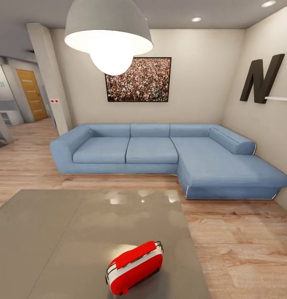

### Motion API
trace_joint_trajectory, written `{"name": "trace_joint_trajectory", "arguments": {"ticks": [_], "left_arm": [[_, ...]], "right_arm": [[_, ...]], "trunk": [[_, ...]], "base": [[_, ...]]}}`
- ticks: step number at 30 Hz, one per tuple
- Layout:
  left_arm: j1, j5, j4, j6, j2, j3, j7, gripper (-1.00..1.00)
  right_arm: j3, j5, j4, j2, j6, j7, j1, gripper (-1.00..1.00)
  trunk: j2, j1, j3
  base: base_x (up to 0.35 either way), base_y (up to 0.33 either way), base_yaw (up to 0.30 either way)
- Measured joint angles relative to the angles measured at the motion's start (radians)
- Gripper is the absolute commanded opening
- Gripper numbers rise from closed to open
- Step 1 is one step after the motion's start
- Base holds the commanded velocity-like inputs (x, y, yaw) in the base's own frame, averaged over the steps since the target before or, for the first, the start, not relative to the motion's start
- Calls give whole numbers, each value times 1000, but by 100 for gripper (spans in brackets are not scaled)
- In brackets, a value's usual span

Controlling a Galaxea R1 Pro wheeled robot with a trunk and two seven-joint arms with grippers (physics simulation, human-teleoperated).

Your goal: Turn on the radio receiver that's on the table in the living room.

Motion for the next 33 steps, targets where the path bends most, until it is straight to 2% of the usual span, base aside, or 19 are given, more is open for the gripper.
{"name": "trace_joint_trajectory", "arguments": {"ticks": [1, 4, 6, 8, 9, 10, 11, 13, 14, 15, 16, 17, 20, 25, 26, 27, 29, 33], "left_arm": [[0, 0, 0, -16, 16, 1, -8, 100], [0, 0, 0, -31, 36, 2, -37, 100], [0, 1, 1, -41, 52, 4, -98, 100], [0, 8, 3, -46, 74, 5, -188, 100], [0, 18, 3, -48, 95, 7, -252, 100], [0, 27, 4, -49, 108, 6, -285, 100], [0, 50, 4, -50, 133, 8, -342, 100], [0, 83, 6, -51, 160, 7, -391, 100], [0, 120, 8, -51, 182, 7, -428, 100], [0, 140, 10, -52, 194, 6, -443, 100], [0, 180, 12, -53, 212, 6, -466, 100], [0, 198, 13, -53, 221, 4, -474, 100], [0, 244, 15, -54, 248, 2, -495, 100], [0, 265, 17, -60, 277, -1, -532, 100], [0, 274, 20, -97, 301, 2, -627, 100], [0, 277, 23, -115, 318, 0, -682, 100], [0, 281, 30, -131, 343, 0, -764, 100], [-1, 284, 37, -144, 372, 0, -876, 100]], "right_arm": [[-2, -2, -5, -25, 1, 1, 0, 100], [-3, -3, -23, -57, 3, 1, 0, 100], [-4, -3, -46, -80, 7, 2, 0, 100], [-4, -4, -69, -96, 11, 2, 0, 100], [-5, -4, -81, -108, 13, 2, 0, 100], [-5, -4, -85, -114, 14, 2, 0, 100], [-6, -5, -92, -128, 15, 2, 0, 100], [-9, -5, -97, -143, 15, 2, 0, 100], [-17, -9, -100, -157, 16, 2, 0, 100], [-23, -13, -102, -164, 16, 2, 0, 100], [-36, -24, -106, -176, 17, 2, 0, 100], [-42, -31, -109, -182, 18, 2, 0, 100], [-59, -56, -125, -200, 30, 2, 0, 100], [-69, -77, -180, -228, 95, 2, 0, 100], [-75, -80, -230, -245, 152, 2, -1, 100], [-81, -81, -253, -250, 173, 2, 0, 100], [-92, -82, -284, -255, 202, 2, 0, 100], [-103, -82, -334, -258, 247, 0, 0, 100]], "trunk": [[0, 0, 0], [0, 0, 0], [0, 0, 0], [0, 0, 0], [0, 0, 0], [0, 0, 0], [0, 0, 0], [0, 0, 0], [0, 0, 0], [0, 0, 0], [0, 0, 0], [0, 0, 0], [0, 0, 0], [0, 0, 0], [0, 0, 0], [0, 0, 0], [0, 0, 0], [0, 0, 0]], "base": [[0, 0, 0], [0, 0, 0], [0, 0, 0], [0, 0, 0], [0, 0, 0], [0, 0, 0], [0, 0, 0], [0, 0, 0], [0, 0, 0], [0, 0, 0], [0, 0, 0], [0, 0, 0], [0, 0, 0], [0, 0, 0], [0, 0, 0], [0, 0, 0], [0, 0, 0], [0, 0, 0]]}}
